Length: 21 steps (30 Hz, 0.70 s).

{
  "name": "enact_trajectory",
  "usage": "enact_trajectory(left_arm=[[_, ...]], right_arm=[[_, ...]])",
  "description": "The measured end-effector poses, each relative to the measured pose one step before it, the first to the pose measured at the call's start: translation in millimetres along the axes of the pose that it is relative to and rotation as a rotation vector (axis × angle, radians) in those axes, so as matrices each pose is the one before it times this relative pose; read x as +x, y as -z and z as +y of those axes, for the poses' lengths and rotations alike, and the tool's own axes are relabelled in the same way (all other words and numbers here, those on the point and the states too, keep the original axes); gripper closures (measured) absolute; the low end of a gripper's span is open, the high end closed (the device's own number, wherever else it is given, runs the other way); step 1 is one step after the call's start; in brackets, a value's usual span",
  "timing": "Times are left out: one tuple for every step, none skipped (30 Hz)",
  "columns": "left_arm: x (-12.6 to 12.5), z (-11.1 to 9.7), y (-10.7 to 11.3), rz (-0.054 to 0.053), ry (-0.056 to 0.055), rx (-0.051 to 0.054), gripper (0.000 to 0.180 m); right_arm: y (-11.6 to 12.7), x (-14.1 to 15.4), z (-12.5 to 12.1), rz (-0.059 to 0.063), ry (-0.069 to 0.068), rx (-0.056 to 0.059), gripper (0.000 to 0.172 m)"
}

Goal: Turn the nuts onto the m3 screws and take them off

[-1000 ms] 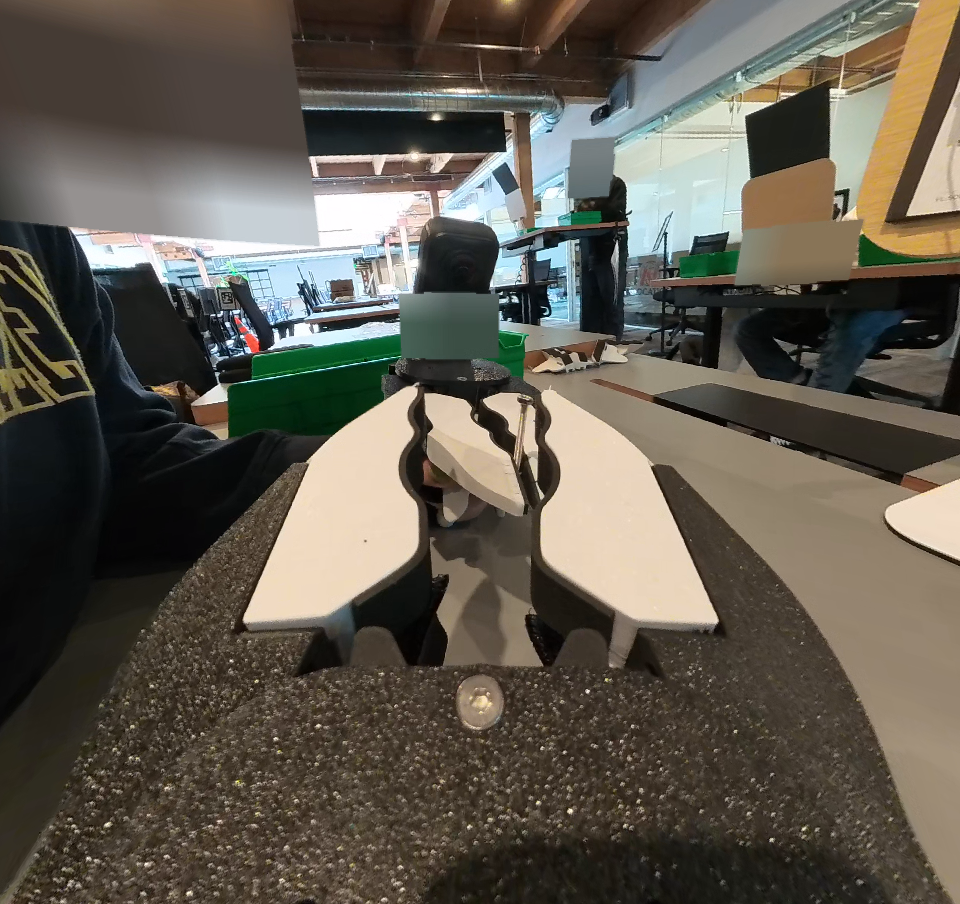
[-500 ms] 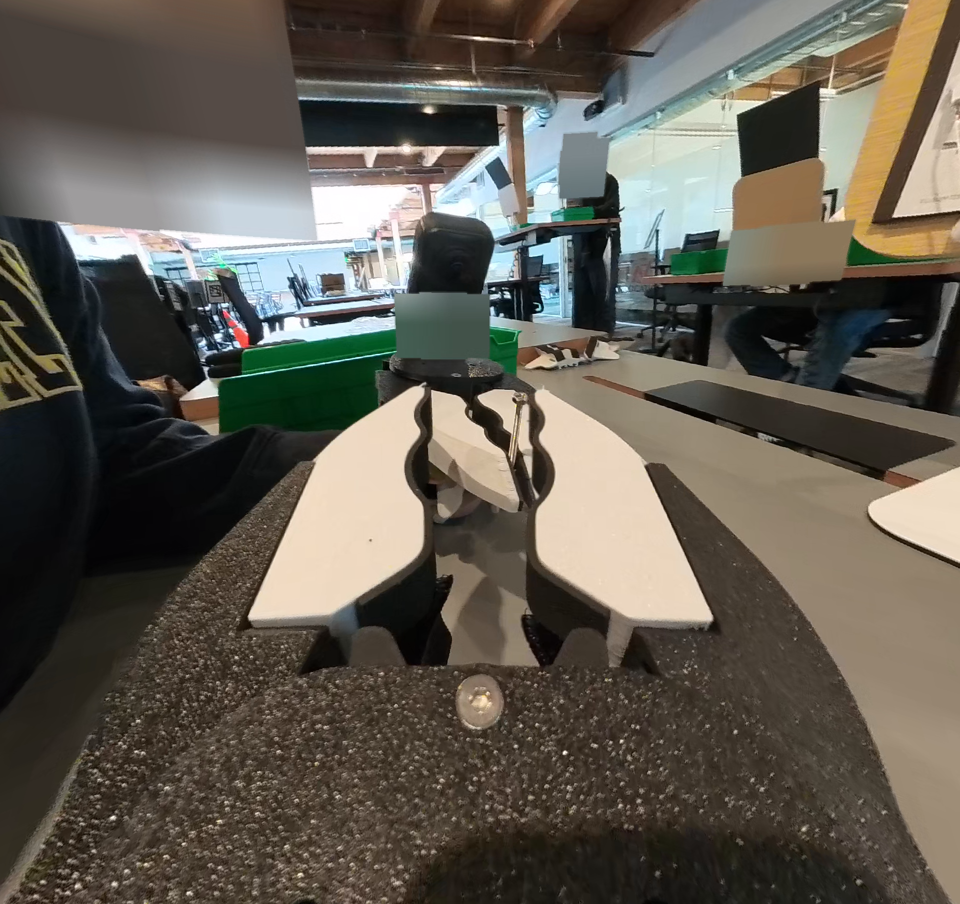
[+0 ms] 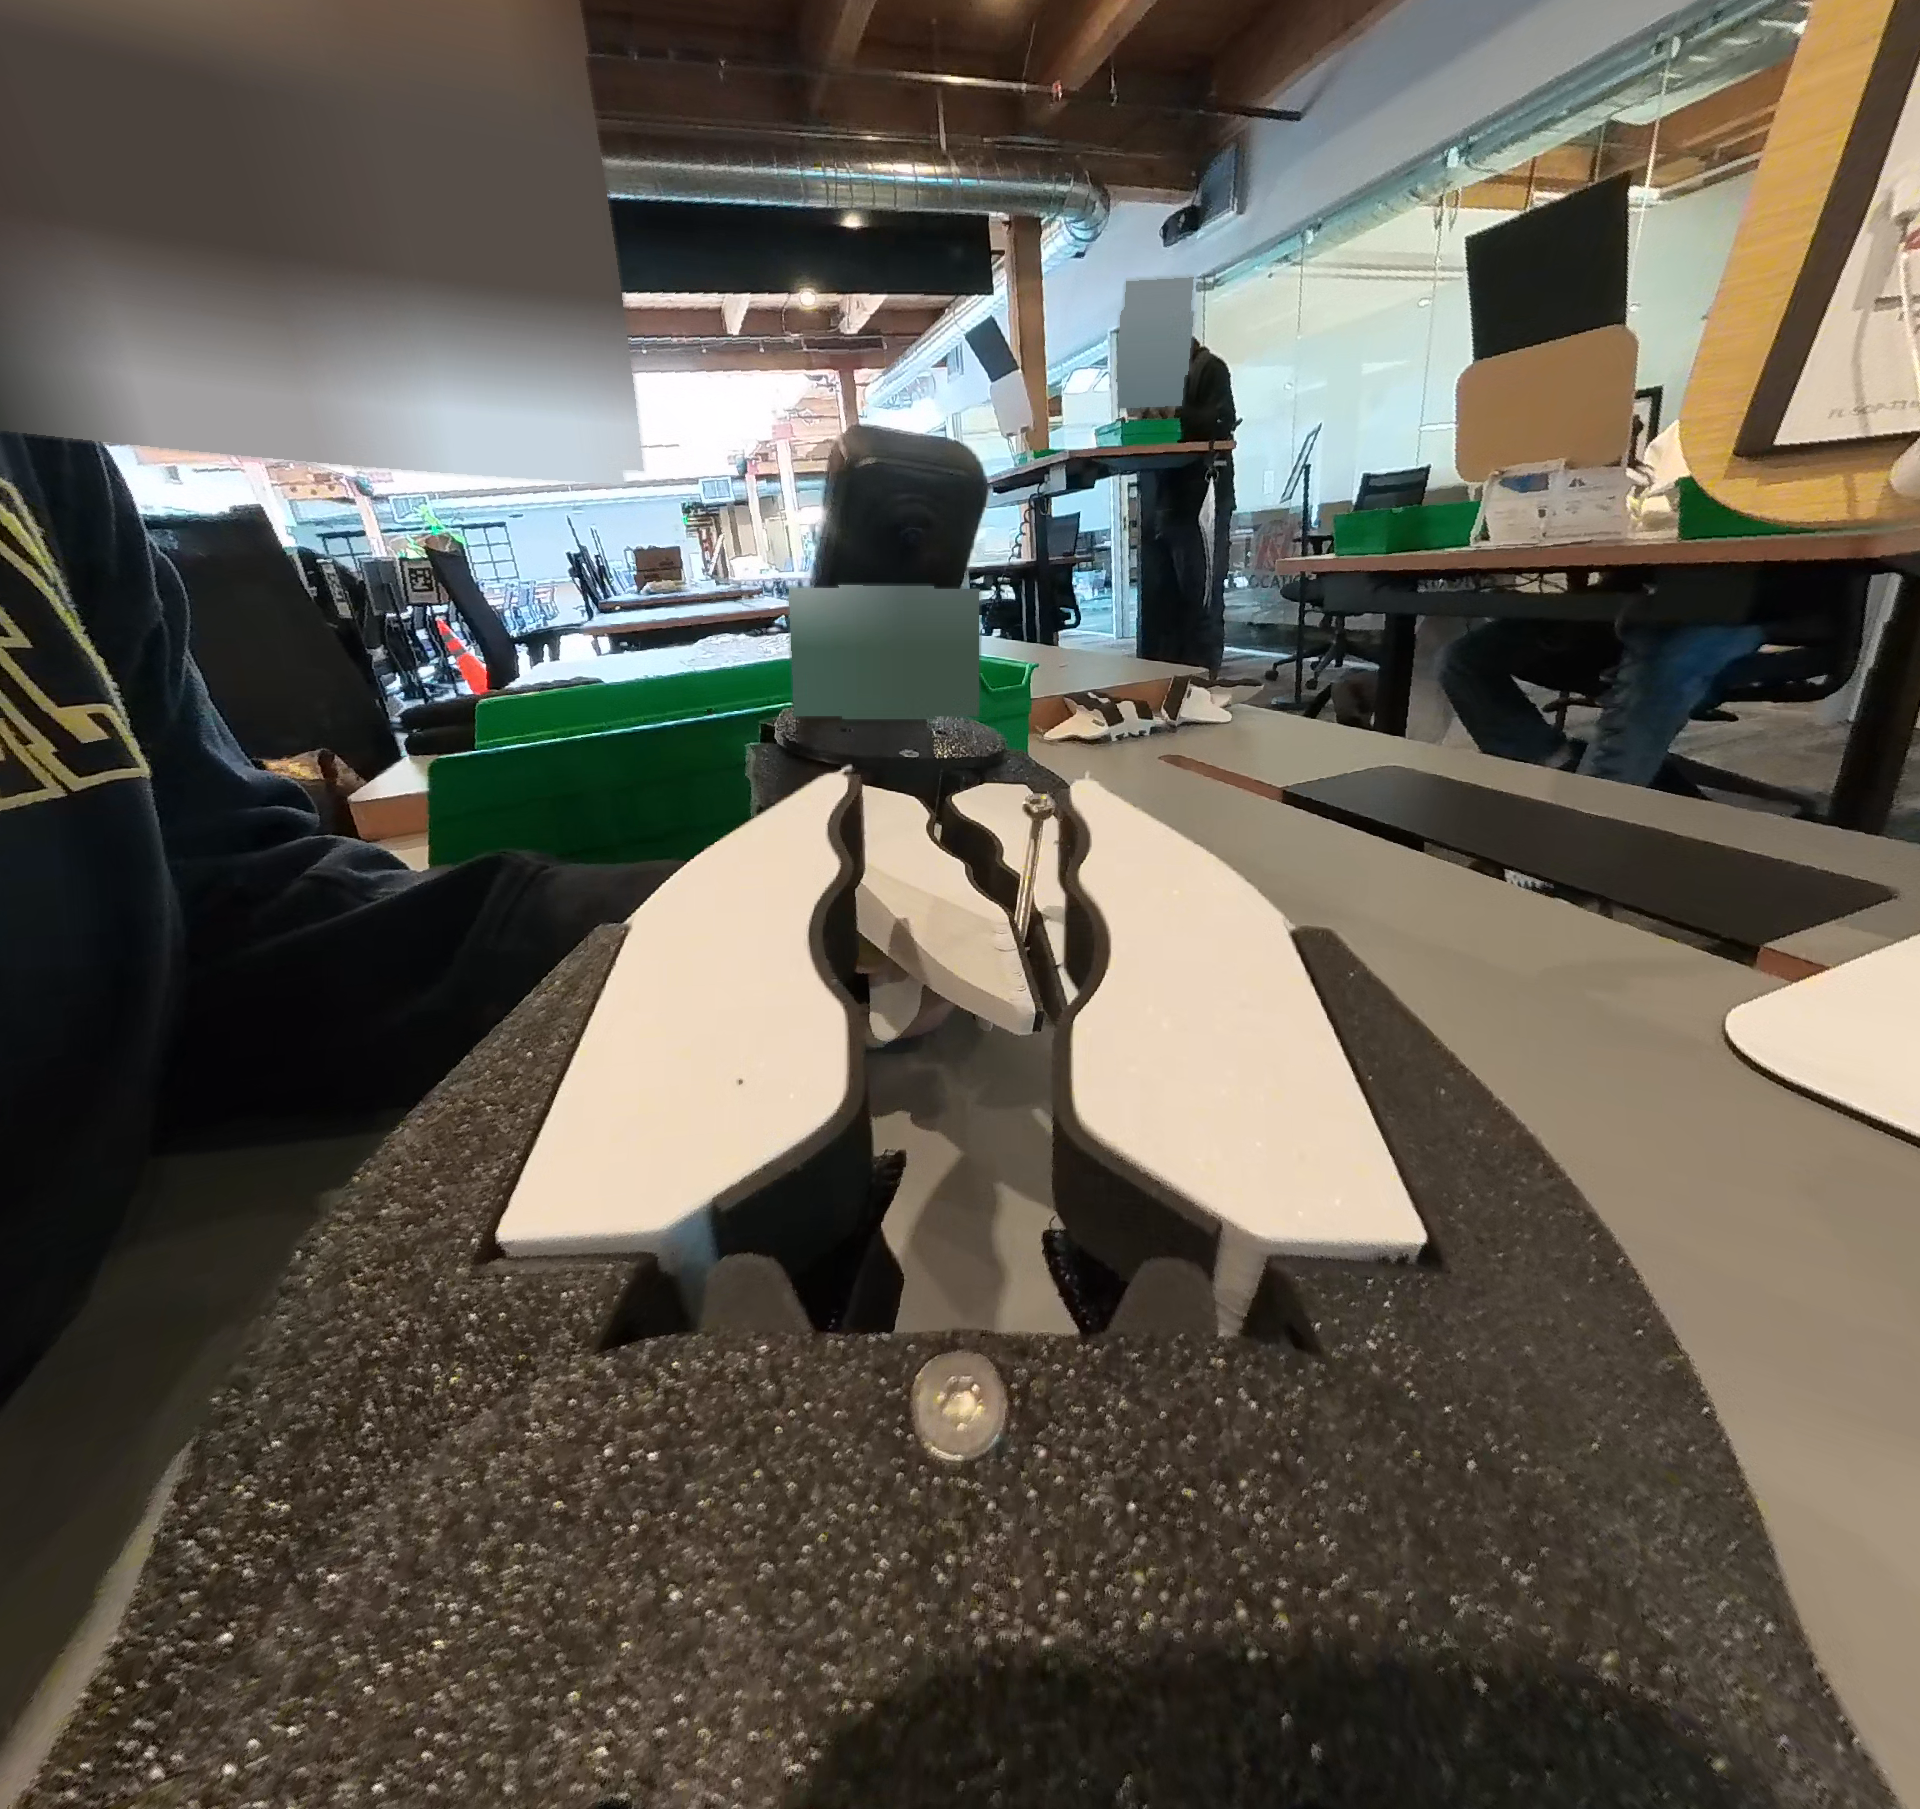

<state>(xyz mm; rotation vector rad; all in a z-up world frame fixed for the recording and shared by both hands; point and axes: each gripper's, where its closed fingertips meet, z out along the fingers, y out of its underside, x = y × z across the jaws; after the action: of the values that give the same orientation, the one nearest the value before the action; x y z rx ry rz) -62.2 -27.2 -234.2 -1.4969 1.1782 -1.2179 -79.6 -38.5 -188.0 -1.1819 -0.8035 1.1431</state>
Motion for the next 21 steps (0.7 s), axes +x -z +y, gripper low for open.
enact_trajectory(left_arm=[[0.02,-0.07,0.05,0.0001,0.0003,0.0007,0.177],[-0.12,-0.05,0.07,0.0002,0.0008,0.0002,0.177],[-0.03,0.03,-0.07,0.0001,0.0006,-0.0005,0.177],[0.01,0.23,-0.13,0.0001,0.0000,-0.0012,0.177],[-0.01,0.22,-0.15,-0.0001,-0.0002,-0.0021,0.177],[0.05,0.25,-0.14,-0.0002,-0.0007,-0.0022,0.177],[0.11,0.21,-0.17,-0.0004,-0.0008,-0.0017,0.177],[-0.08,0.25,-0.11,-0.0003,-0.0006,-0.0014,0.177],[0.09,0.15,-0.10,-0.0001,-0.0002,-0.0013,0.177],[-0.01,0.13,-0.11,-0.0001,-0.0001,-0.0013,0.177],[-0.08,0.22,-0.13,-0.0004,-0.0004,-0.0012,0.177],[0.01,0.14,-0.20,-0.0006,-0.0004,-0.0013,0.177],[-0.08,0.30,-0.17,-0.0006,-0.0001,-0.0020,0.177],[-0.09,0.28,-0.20,-0.0003,0.0002,-0.0028,0.177],[0.05,0.43,-0.37,-0.0004,-0.0005,-0.0032,0.177],[0.03,0.42,-0.29,-0.0006,-0.0015,-0.0029,0.177],[0.15,0.31,-0.20,-0.0004,-0.0017,-0.0025,0.177],[0.07,0.20,-0.25,0.0002,-0.0012,-0.0019,0.177],[0.09,0.07,-0.05,0.0001,-0.0004,-0.0006,0.177],[-0.03,-0.12,0.20,-0.0001,0.0001,0.0013,0.177],[-0.08,-0.28,0.20,0.0000,0.0008,0.0026,0.177]], right_arm=[[0.21,-0.87,-0.65,-0.0043,0.0079,0.0053,0.137],[-0.04,-1.17,-0.19,-0.0052,0.0073,0.0019,0.137],[-0.50,-1.16,0.44,-0.0055,0.0065,-0.0024,0.137],[-0.46,-1.07,0.56,-0.0034,0.0071,-0.0040,0.137],[-0.41,-0.87,0.12,-0.0010,0.0088,-0.0011,0.137],[-0.21,-0.38,-0.01,0.0023,0.0085,0.0008,0.136],[-0.05,0.12,-0.18,0.0044,0.0066,0.0015,0.136],[0.15,0.44,-0.39,0.0044,0.0041,0.0025,0.135],[0.27,0.62,-0.24,0.0039,0.0002,0.0019,0.135],[0.22,0.59,-0.21,0.0029,-0.0012,0.0017,0.134],[0.25,0.37,-0.16,0.0006,-0.0015,0.0006,0.134],[0.13,-0.10,-0.05,-0.0018,-0.0016,0.0000,0.134],[0.08,0.19,0.00,0.0013,-0.0001,0.0006,0.134],[-0.05,-0.21,0.00,-0.0007,0.0014,0.0001,0.134],[-0.02,-0.12,-0.01,-0.0002,0.0017,-0.0005,0.134],[-0.15,-0.11,0.31,-0.0005,0.0005,-0.0018,0.134],[-0.17,-0.07,0.37,-0.0008,-0.0009,-0.0023,0.134],[-0.15,-0.14,0.22,-0.0016,-0.0023,-0.0020,0.134],[-0.03,0.36,0.21,0.0009,-0.0033,-0.0015,0.134],[0.01,0.60,0.21,0.0015,-0.0042,-0.0016,0.134],[-0.03,0.24,0.26,-0.0002,-0.0043,-0.0019,0.134]])
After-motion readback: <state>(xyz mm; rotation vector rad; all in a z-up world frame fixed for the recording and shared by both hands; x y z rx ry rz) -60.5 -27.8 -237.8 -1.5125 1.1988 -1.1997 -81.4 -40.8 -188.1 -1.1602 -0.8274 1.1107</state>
